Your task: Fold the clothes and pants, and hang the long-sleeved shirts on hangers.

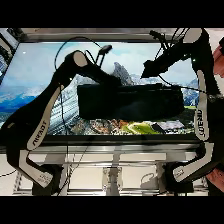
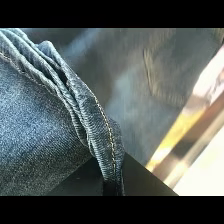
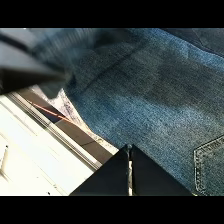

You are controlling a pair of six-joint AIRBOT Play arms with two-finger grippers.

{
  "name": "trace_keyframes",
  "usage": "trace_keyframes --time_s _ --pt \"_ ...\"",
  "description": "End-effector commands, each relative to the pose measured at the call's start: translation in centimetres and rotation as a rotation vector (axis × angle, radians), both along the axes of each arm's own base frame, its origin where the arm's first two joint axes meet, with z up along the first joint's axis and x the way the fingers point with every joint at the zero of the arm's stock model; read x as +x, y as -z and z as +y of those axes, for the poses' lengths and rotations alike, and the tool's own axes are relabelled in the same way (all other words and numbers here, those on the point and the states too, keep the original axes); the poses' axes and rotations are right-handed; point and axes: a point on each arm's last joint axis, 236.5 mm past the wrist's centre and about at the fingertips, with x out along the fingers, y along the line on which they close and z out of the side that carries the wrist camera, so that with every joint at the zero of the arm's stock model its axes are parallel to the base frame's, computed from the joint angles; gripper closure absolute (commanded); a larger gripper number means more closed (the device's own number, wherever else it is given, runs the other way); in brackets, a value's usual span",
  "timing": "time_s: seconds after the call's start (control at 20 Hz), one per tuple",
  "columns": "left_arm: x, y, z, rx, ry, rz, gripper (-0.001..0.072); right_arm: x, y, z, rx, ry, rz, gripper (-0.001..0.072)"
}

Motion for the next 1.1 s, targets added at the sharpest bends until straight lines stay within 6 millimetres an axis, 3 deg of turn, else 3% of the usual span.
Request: trace_keyframes --time_s 0.0,0.2,0.3,0.45,0.5,0.6,0.7,0.8,0.95,1.05 --pt "-3.5 4.2 0.1 0.141 0.084 0.120 0.0685 0.0 0.0 0.0 -0.001 0.000 0.000 0.0698" --pt "-7.3 8.8 -0.8 0.229 0.180 0.270 0.0684 -0.1 0.0 0.0 -0.001 -0.001 0.001 0.0698" --pt "-8.3 10.4 -1.6 0.249 0.206 0.298 0.0672 -0.1 0.0 0.0 -0.001 -0.001 0.002 0.0698" --pt "-8.9 11.1 -2.0 0.258 0.222 0.309 0.0493 -0.1 0.0 -0.1 -0.002 -0.002 0.004 0.0698" --pt "-8.9 11.0 -2.0 0.259 0.226 0.310 0.0397 -0.1 0.0 -0.1 -0.003 -0.002 0.004 0.0697" --pt "-8.4 10.8 -1.4 0.256 0.211 0.310 0.0345 -0.1 0.0 -0.1 -0.003 -0.002 0.005 0.0697" --pt "-6.6 9.4 -0.3 0.230 0.164 0.278 0.0345 -0.4 0.1 -0.2 -0.008 -0.006 0.013 0.0698" --pt "-4.0 6.3 1.9 0.188 0.087 0.216 0.0343 -0.4 0.4 -0.6 -0.029 -0.003 0.018 0.0697" --pt "0.2 1.4 7.9 0.142 -0.067 0.128 0.0292 -0.2 0.7 -1.3 -0.059 0.008 0.014 0.0697" --pt "1.5 0.0 12.2 0.137 -0.145 0.127 0.0291 -0.1 0.7 -1.2 -0.057 0.010 0.011 0.0697"
